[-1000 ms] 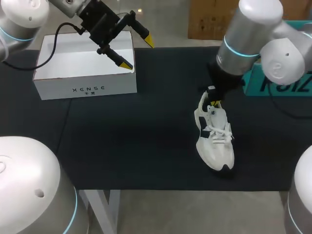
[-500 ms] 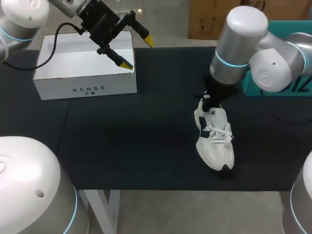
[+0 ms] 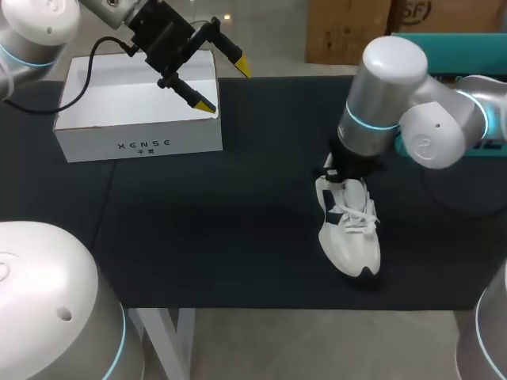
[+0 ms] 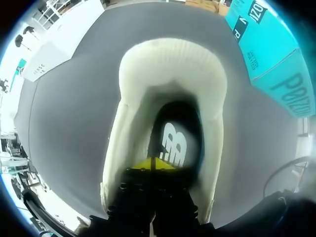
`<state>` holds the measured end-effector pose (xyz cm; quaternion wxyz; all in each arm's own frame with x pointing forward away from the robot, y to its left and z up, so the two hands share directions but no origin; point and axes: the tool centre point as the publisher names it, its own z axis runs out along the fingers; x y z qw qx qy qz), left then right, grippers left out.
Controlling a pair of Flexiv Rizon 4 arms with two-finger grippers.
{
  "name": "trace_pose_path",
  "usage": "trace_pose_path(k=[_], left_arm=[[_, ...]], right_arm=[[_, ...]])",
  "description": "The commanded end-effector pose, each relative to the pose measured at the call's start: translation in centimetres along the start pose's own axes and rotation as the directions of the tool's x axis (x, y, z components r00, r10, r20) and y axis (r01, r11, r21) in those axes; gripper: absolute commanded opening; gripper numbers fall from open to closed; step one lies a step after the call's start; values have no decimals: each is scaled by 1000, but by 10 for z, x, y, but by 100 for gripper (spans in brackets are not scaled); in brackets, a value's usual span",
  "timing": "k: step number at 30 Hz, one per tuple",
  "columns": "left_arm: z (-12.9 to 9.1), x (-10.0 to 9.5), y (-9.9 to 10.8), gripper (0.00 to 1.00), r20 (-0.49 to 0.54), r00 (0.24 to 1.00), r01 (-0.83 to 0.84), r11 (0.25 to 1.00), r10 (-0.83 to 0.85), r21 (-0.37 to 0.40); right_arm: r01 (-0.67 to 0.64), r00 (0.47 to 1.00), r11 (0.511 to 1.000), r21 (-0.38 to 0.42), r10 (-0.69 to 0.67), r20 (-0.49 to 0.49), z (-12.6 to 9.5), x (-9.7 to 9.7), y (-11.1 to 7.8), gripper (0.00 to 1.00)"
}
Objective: Take the shoe out of the shoebox, open the shoe tongue, remove and reinsert the insole, then place the shoe into the shoebox
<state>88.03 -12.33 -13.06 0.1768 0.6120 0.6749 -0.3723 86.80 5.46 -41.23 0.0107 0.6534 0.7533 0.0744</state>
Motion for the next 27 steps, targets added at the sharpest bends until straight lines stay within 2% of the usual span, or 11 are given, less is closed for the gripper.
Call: trace_pose_path(k=[1, 7, 11, 17, 27], left_arm=[[0, 0, 1, 100, -4, 1000, -1, 1000, 1, 1], [0, 0, 1, 100, -4, 1000, -1, 1000, 1, 1], [0, 0, 1, 100, -4, 1000, -1, 1000, 1, 1], [0, 0, 1, 100, -4, 1000, -1, 1000, 1, 1], [0, 0, 1, 100, -4, 1000, -1, 1000, 1, 1]], right_arm=[[-2, 1000, 999, -48, 3, 15, -14, -5, -2, 0], [7, 999, 993, -115, -3, 35, -46, -2, 6, 0], [12, 999, 992, -128, -6, 43, -50, -2, 11, 0], [11, 998, 995, -98, -5, 63, -33, -5, 10, 0], [22, 997, 1000, -8, -22, 79, 8, -5, 12, 0]])
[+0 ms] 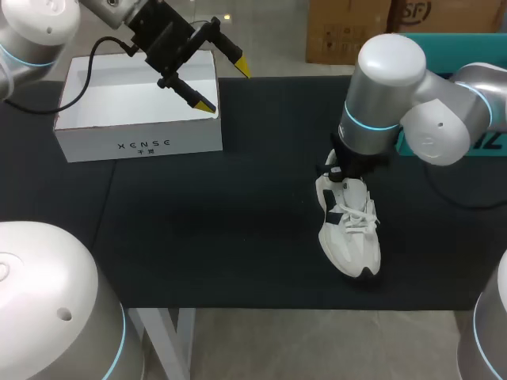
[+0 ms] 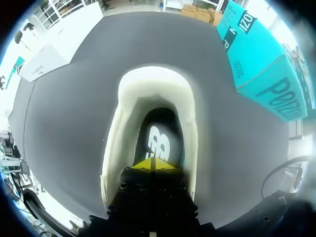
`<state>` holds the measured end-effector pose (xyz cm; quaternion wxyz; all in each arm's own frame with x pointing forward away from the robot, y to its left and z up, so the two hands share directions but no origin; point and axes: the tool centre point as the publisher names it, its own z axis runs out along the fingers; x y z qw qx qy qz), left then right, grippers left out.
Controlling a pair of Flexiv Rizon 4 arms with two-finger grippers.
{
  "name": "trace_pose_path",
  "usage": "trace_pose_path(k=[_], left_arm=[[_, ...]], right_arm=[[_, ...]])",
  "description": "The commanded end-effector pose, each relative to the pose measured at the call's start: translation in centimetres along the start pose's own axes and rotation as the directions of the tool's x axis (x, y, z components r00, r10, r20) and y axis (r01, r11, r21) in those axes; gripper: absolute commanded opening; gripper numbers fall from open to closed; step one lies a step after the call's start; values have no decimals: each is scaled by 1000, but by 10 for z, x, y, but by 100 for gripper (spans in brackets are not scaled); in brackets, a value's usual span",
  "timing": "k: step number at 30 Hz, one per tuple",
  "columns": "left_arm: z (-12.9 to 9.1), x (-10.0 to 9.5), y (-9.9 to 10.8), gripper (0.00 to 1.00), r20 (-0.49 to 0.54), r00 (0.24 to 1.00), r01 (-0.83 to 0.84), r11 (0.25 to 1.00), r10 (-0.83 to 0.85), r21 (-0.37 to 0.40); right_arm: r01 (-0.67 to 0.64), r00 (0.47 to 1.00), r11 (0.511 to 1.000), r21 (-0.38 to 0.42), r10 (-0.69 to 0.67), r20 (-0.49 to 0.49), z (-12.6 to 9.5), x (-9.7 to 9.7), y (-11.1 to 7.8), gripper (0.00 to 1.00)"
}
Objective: Take the shoe out of the shoebox, open the shoe tongue, remove and reinsert the insole, then place the shoe into the shoebox
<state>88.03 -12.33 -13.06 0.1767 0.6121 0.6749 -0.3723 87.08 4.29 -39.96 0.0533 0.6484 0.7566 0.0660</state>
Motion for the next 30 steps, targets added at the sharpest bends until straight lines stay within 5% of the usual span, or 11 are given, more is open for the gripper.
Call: trace_pose_path(k=[1, 5, 19, 30], left_arm=[[0, 0, 1, 100, -4, 1000, -1, 1000, 1, 1], [0, 0, 1, 100, -4, 1000, -1, 1000, 1, 1], [0, 0, 1, 100, -4, 1000, -1, 1000, 1, 1], [0, 0, 1, 100, -4, 1000, -1, 1000, 1, 1]], right_arm=[[4, 1000, 999, 40, -4, 3, 24, 7, 8, 0], [-4, 1000, 999, 47, 4, -1, 23, 7, 5, 0], [14, 1000, 1000, -3, -14, 5, -36, 12, -5, 0], [-13, 1000, 998, 63, 13, -3, -34, 14, -26, 0]])
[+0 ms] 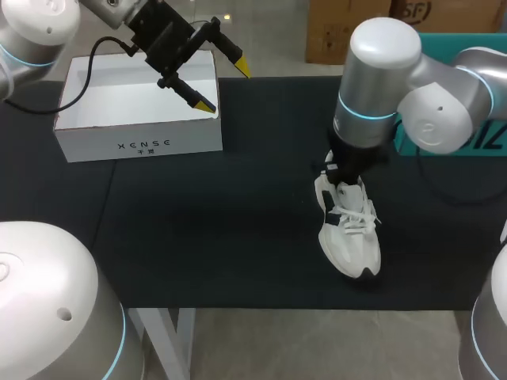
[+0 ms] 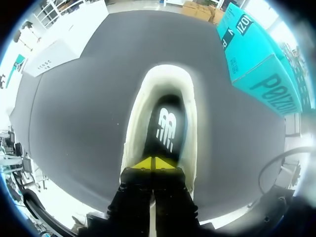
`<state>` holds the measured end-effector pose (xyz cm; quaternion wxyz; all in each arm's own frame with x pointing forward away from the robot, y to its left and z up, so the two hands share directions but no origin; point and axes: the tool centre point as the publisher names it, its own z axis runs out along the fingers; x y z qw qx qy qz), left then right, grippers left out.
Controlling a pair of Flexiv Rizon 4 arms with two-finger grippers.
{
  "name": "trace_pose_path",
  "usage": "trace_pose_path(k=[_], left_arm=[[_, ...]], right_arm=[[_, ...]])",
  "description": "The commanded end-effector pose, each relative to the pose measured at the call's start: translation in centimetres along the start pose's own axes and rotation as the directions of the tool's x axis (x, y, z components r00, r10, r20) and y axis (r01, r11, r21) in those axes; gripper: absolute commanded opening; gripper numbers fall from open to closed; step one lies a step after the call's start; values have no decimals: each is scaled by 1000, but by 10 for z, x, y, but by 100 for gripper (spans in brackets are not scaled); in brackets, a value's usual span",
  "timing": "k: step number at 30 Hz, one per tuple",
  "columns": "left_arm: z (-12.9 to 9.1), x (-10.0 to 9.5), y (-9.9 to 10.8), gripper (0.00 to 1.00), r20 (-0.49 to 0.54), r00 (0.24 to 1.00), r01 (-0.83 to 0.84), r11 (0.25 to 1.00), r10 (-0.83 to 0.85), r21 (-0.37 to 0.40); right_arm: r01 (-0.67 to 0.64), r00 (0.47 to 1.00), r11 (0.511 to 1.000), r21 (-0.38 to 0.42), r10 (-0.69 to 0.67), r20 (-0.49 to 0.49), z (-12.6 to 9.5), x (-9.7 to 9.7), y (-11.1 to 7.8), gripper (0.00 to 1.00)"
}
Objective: Take the shoe out of the shoebox, open the shoe tongue, remove and reinsert the insole, then place the shoe into the shoebox
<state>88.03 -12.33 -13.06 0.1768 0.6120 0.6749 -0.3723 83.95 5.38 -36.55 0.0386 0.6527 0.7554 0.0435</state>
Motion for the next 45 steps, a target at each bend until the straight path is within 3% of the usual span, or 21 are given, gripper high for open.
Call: trace_pose_path(k=[1, 3, 5, 7, 8, 9, 10, 23, 39, 45], left_arm=[[0, 0, 1, 100, -4, 1000, -1, 1000, 1, 1], [0, 0, 1, 100, -4, 1000, -1, 1000, 1, 1], [0, 0, 1, 100, -4, 1000, -1, 1000, 1, 1], [0, 0, 1, 100, -4, 1000, -1, 1000, 1, 1], [0, 0, 1, 100, -4, 1000, -1, 1000, 1, 1], [0, 0, 1, 100, -4, 1000, -1, 1000, 1, 1], [0, 0, 1, 100, -4, 1000, -1, 1000, 1, 1], [0, 0, 1, 100, -4, 1000, -1, 1000, 1, 1], [0, 0, 1, 100, -4, 1000, -1, 1000, 1, 1], [0, 0, 1, 100, -4, 1000, -1, 1000, 1, 1]], right_arm=[[-7, 1000, 1000, 20, 8, -15, 6, -2, -3, 0], [-10, 1000, 1000, 29, 10, -19, 10, -3, -4, 0], [-11, 1000, 999, 32, 11, -21, 11, -3, -3, 31], [-11, 1000, 999, 35, 12, -24, 11, -2, -3, 46], [-10, 1000, 999, 35, 11, -28, 11, -1, -2, 62], [-10, 999, 999, 34, 11, -36, 11, -1, -2, 87], [-9, 999, 999, 34, 10, -40, 11, -1, -1, 100], [-11, 997, 1000, 27, 13, -74, 13, 3, -1, 100], [2, 998, 989, -145, -12, -66, -41, -1, 24, 100], [0, 998, 985, -173, -10, -55, -71, -7, 10, 100]])
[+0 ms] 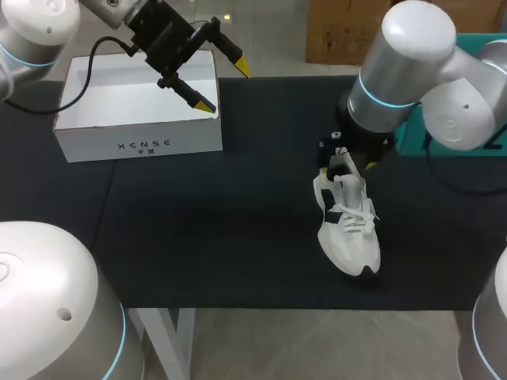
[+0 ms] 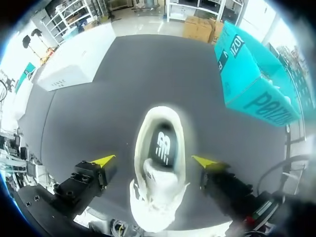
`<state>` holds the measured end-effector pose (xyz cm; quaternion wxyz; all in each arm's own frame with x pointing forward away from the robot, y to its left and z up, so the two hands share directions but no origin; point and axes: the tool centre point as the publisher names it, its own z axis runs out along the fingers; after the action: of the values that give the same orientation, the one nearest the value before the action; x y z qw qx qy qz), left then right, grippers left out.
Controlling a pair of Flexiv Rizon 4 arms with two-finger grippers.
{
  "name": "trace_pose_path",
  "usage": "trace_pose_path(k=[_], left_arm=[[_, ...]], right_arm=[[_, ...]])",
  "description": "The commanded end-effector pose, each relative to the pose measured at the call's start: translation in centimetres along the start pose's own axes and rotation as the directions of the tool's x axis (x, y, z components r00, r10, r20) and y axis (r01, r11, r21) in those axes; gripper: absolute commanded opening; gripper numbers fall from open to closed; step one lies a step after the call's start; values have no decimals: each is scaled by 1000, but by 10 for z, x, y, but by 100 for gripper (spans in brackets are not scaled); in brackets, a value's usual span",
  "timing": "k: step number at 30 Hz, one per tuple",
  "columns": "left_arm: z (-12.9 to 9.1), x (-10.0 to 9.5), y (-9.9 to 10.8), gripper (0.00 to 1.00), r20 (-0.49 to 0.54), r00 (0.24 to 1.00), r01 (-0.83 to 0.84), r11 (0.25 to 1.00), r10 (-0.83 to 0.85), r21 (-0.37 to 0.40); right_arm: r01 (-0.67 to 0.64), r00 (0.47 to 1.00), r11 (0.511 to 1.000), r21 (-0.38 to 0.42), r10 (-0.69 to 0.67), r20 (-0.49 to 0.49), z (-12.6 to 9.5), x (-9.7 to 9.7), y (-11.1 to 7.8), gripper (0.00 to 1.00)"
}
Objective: Take the shoe out of the shoebox, open the shoe tongue, remove and reinsert the insole, then place the shoe into the shoebox
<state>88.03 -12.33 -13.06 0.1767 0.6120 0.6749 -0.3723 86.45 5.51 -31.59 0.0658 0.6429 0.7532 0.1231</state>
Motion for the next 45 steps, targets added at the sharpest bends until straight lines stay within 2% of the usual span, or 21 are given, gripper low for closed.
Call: trace_pose_path(k=[1, 2, 3, 4, 5, 6, 8, 10, 11, 12, 13, 14, 35, 36, 41, 44, 45], left_arm=[[0, 0, 1, 100, -4, 1000, -1, 1000, 1, 1], [0, 0, 1, 100, -4, 1000, -1, 1000, 1, 1], [0, 0, 1, 100, -4, 1000, -1, 1000, 1, 1], [0, 0, 1, 100, -4, 1000, -1, 1000, 1, 1], [0, 0, 1, 100, -4, 1000, -1, 1000, 1, 1], [0, 0, 1, 100, -4, 1000, -1, 1000, 1, 1], [0, 0, 1, 100, -4, 1000, -1, 1000, 1, 1], [0, 0, 1, 100, -4, 1000, -1, 1000, 1, 1], [0, 0, 1, 100, -4, 1000, -1, 1000, 1, 1], [0, 0, 1, 100, -4, 1000, -1, 1000, 1, 1], [0, 0, 1, 100, -4, 1000, -1, 1000, 1, 1], [0, 0, 1, 100, -4, 1000, -1, 1000, 1, 1], [0, 0, 1, 100, -4, 1000, -1, 1000, 1, 1], [0, 0, 1, 100, -4, 1000, -1, 1000, 1, 1], [0, 0, 1, 100, -4, 1000, -1, 1000, 1, 1], [0, 0, 1, 100, -4, 1000, -1, 1000, 1, 1], [0, 0, 1, 100, -4, 1000, -1, 1000, 1, 1]], right_arm=[[-3, 1000, 1000, -23, 3, 6, -31, -3, -21, 100], [-3, 1000, 1000, -24, 3, 4, -34, -3, -26, 100], [-4, 1000, 1000, -26, 4, -4, -37, -3, -31, 94], [-3, 1000, 1000, -25, 3, -11, -38, -3, -36, 50], [4, 1000, 1000, -25, -5, -30, -39, -2, -40, 14], [15, 999, 1000, -21, -16, -45, -40, -2, -44, 0], [85, 994, 996, -2, -85, -63, -38, -2, -48, 0], [234, 963, 971, 55, -224, -153, -33, -1, -49, 0], [355, 929, 932, 68, -344, -137, -33, 0, -51, 0], [496, 861, 865, 79, -477, -179, -35, 3, -54, 0], [627, 774, 768, 127, -597, -211, -35, 8, -60, 39], [666, 746, 732, 147, -652, -136, -39, 7, -64, 100], [666, 746, 732, 147, -652, -136, -39, 7, -64, 100], [724, 690, 675, 141, -711, -135, -39, 5, -62, 100], [835, 550, 544, 82, -823, -141, -45, -9, -50, 100], [943, 328, 333, -25, -937, -124, -55, -6, -53, 100], [970, 227, 234, -62, -968, -108, -56, -5, -56, 100]])
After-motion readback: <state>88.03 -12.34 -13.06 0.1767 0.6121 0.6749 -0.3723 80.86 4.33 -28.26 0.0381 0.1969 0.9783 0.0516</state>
